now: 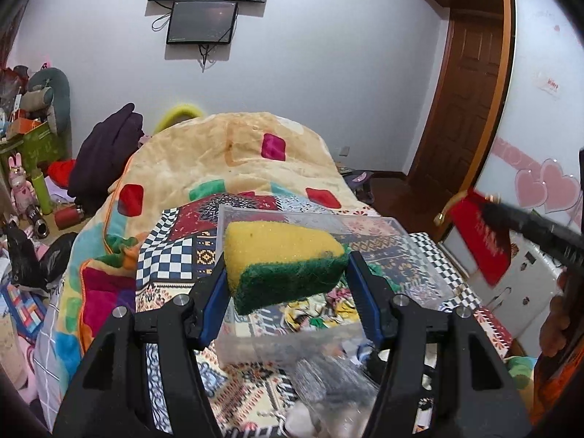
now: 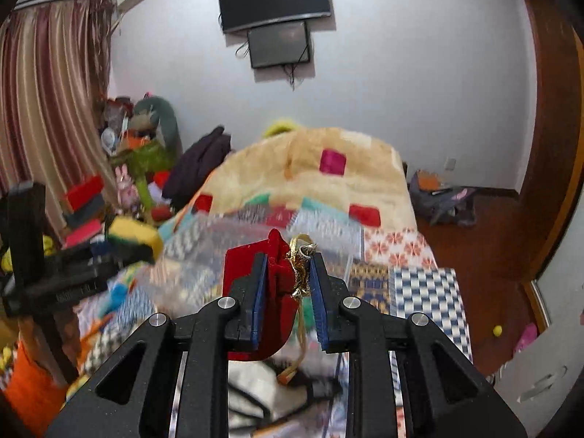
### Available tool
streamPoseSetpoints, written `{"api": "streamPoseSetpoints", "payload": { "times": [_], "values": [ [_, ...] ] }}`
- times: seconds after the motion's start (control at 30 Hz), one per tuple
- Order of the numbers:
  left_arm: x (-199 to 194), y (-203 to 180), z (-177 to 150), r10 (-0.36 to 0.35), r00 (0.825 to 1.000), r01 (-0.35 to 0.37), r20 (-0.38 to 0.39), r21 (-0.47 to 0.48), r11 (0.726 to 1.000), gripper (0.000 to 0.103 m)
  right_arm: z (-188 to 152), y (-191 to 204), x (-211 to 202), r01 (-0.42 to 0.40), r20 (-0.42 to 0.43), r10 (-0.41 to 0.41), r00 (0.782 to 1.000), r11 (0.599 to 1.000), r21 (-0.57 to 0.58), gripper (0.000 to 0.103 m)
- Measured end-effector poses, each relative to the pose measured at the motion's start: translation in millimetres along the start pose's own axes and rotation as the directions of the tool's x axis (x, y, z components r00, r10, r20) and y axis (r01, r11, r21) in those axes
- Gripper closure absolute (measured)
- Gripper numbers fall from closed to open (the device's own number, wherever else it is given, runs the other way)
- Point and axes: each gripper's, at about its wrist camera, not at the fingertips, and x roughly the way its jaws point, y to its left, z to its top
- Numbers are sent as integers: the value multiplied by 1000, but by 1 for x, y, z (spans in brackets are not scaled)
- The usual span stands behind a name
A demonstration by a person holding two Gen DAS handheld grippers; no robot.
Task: Organize soft objects
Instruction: 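Lift the sponge and red pouch and carry both over the clear box, then open both tools to drop the sponge and red pouch into the box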
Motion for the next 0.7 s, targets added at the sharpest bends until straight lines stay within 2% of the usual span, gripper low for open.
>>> {"api": "streamPoseSetpoints", "payload": {
  "times": [0.2,0.33,0.5,0.7],
  "values": [
    [29,0,2,4,998,-3,-68,21,1000,42,7,2,30,25,-14,-25,1000,999,23,83],
    [50,-2,-1,8,992,-3,-123,38,999,42,-1,1,58,34,-90,-33,995,999,20,83],
    [70,-10,-8,23,985,-11,-173,72,997,42,-20,3,88,58,-205,-62,977,998,-28,83],
    [81,-18,-14,39,978,-16,-204,113,994,41,-34,7,99,54,-286,-76,955,995,-85,79]
  ]
}}
